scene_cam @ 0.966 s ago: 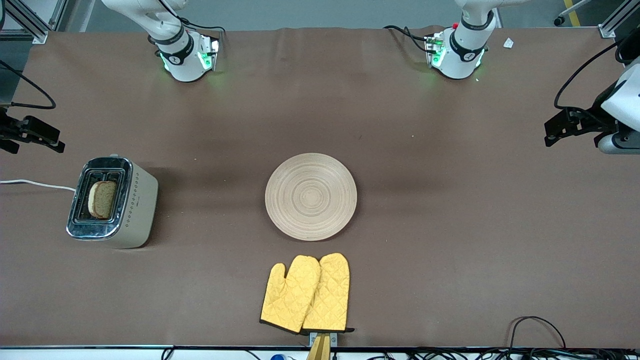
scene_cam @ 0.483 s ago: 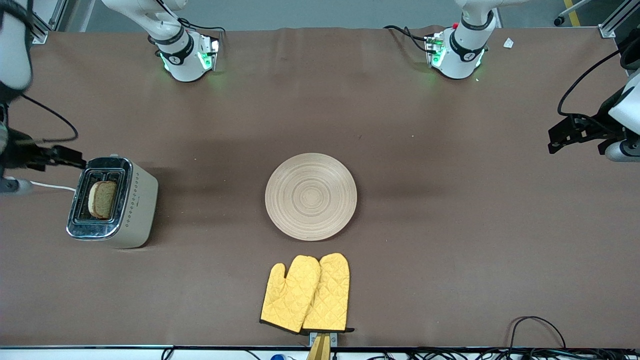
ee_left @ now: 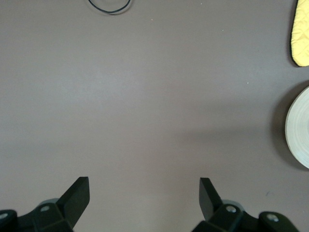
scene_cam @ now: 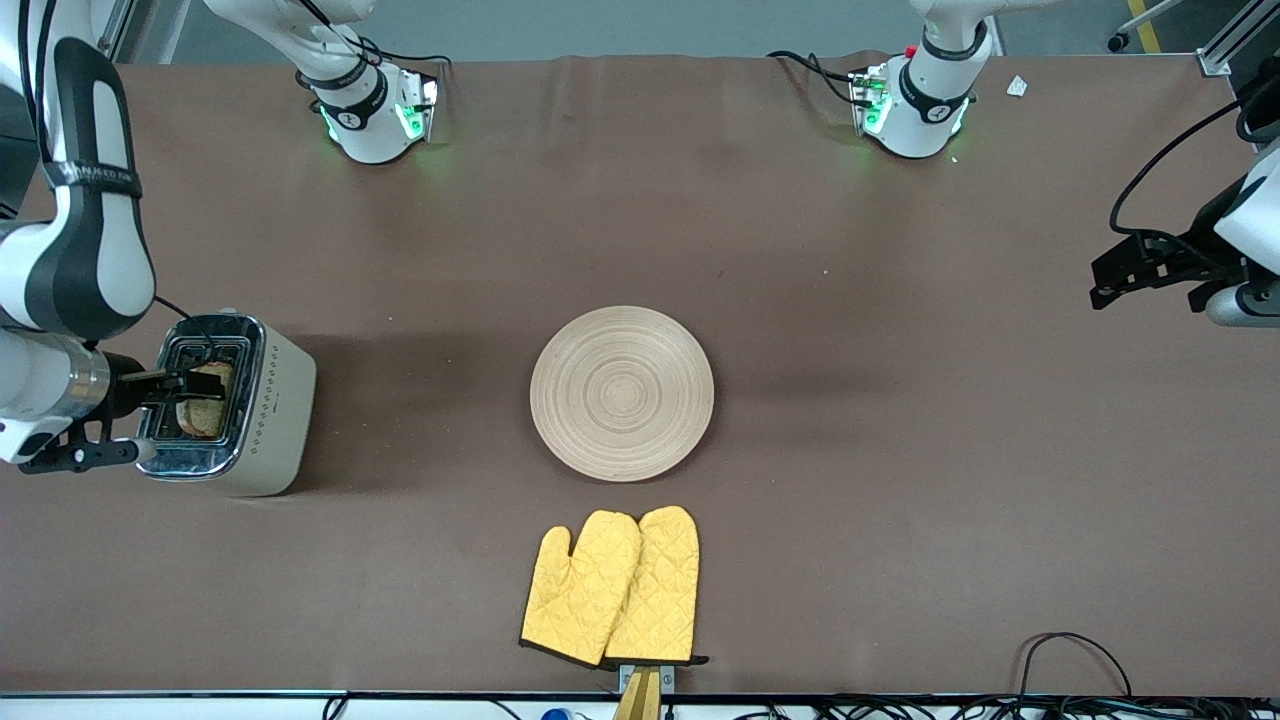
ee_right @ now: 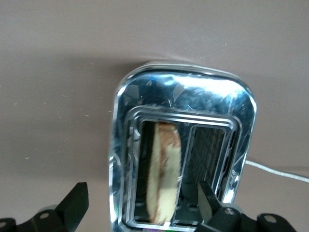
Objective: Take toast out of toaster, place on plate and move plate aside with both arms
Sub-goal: 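Lower the right gripper into the toaster slot and grasp the toast, then lift the toast out with the right gripper and carry it over the plate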
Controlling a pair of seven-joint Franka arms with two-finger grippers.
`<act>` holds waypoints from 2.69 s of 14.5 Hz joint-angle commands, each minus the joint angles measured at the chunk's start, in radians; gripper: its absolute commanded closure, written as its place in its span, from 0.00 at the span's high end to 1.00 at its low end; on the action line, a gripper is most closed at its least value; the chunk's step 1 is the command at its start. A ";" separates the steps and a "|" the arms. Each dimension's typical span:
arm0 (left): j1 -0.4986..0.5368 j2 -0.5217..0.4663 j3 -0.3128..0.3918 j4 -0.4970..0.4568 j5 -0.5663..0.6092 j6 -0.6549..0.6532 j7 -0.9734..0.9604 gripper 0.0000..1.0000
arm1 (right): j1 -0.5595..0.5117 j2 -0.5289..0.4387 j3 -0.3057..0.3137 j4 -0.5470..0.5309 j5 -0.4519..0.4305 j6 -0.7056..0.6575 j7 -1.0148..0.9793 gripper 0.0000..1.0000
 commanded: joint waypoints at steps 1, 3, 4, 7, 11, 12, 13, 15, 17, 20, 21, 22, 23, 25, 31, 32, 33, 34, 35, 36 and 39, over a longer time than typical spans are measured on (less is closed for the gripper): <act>0.001 0.011 -0.003 0.020 -0.015 -0.008 -0.005 1.00 | -0.041 0.012 0.011 -0.029 0.001 0.034 -0.028 1.00; 0.001 0.011 -0.003 0.020 -0.021 -0.009 -0.003 1.00 | -0.049 0.029 0.011 -0.041 0.001 0.045 -0.029 0.92; 0.001 0.011 -0.003 0.017 -0.024 -0.009 0.001 1.00 | -0.052 0.030 0.011 -0.055 0.001 0.045 -0.037 0.40; 0.001 0.036 -0.003 0.020 -0.023 -0.008 0.008 1.00 | -0.030 0.029 0.011 -0.054 0.001 0.025 -0.021 0.00; 0.005 0.042 -0.002 0.022 -0.026 -0.008 0.009 1.00 | -0.036 0.026 0.010 -0.051 0.009 0.026 -0.035 0.00; 0.006 0.044 -0.002 0.022 -0.041 -0.008 0.011 1.00 | -0.058 0.020 0.013 -0.048 0.013 0.026 -0.053 0.00; 0.005 0.047 -0.002 0.022 -0.081 -0.008 0.009 1.00 | -0.059 0.009 0.014 -0.037 0.015 0.026 -0.076 0.00; 0.005 0.051 0.017 0.023 -0.145 -0.005 0.003 1.00 | -0.055 -0.015 0.016 -0.015 0.015 0.020 -0.080 0.00; 0.006 0.086 0.035 0.037 -0.187 0.006 0.012 1.00 | -0.050 -0.034 0.017 -0.002 0.019 -0.009 -0.081 0.00; 0.009 0.117 0.049 0.048 -0.242 0.021 0.011 1.00 | -0.015 -0.037 0.017 0.078 0.029 -0.092 -0.069 0.00; 0.020 0.123 0.049 0.048 -0.254 0.034 0.011 1.00 | 0.008 -0.039 0.017 0.106 0.030 -0.133 -0.040 0.00; 0.027 0.128 0.047 0.048 -0.268 0.034 0.011 1.00 | 0.034 -0.046 0.017 0.119 0.032 -0.164 -0.002 0.00; 0.032 0.128 0.049 0.048 -0.282 0.034 0.001 1.00 | 0.066 -0.066 0.017 0.107 0.061 -0.164 0.011 0.00; 0.043 0.123 0.047 0.048 -0.288 0.034 0.008 1.00 | 0.134 -0.069 0.014 0.095 0.128 -0.146 0.055 0.00; 0.051 0.126 0.044 0.043 -0.325 0.032 0.018 1.00 | 0.419 -0.068 0.016 -0.171 0.361 0.255 0.260 0.00; 0.051 0.125 0.040 0.045 -0.325 0.032 0.015 1.00 | 0.474 -0.063 0.016 -0.187 0.402 0.319 0.335 0.00; 0.051 0.125 0.038 0.045 -0.326 0.032 0.015 1.00 | 0.540 -0.052 0.016 -0.187 0.453 0.363 0.383 0.00; 0.052 0.123 0.038 0.045 -0.330 0.032 0.017 1.00 | 0.604 -0.034 0.014 -0.187 0.499 0.408 0.435 0.00; 0.054 0.123 0.038 0.045 -0.337 0.032 0.017 1.00 | 0.646 -0.020 0.014 -0.186 0.513 0.448 0.489 0.00; 0.054 0.125 0.041 0.045 -0.343 0.032 0.017 1.00 | 0.698 0.001 0.014 -0.181 0.515 0.486 0.537 0.00; 0.041 0.126 0.038 0.042 -0.345 0.032 0.018 1.00 | 0.760 0.082 0.016 -0.163 0.583 0.598 0.611 0.00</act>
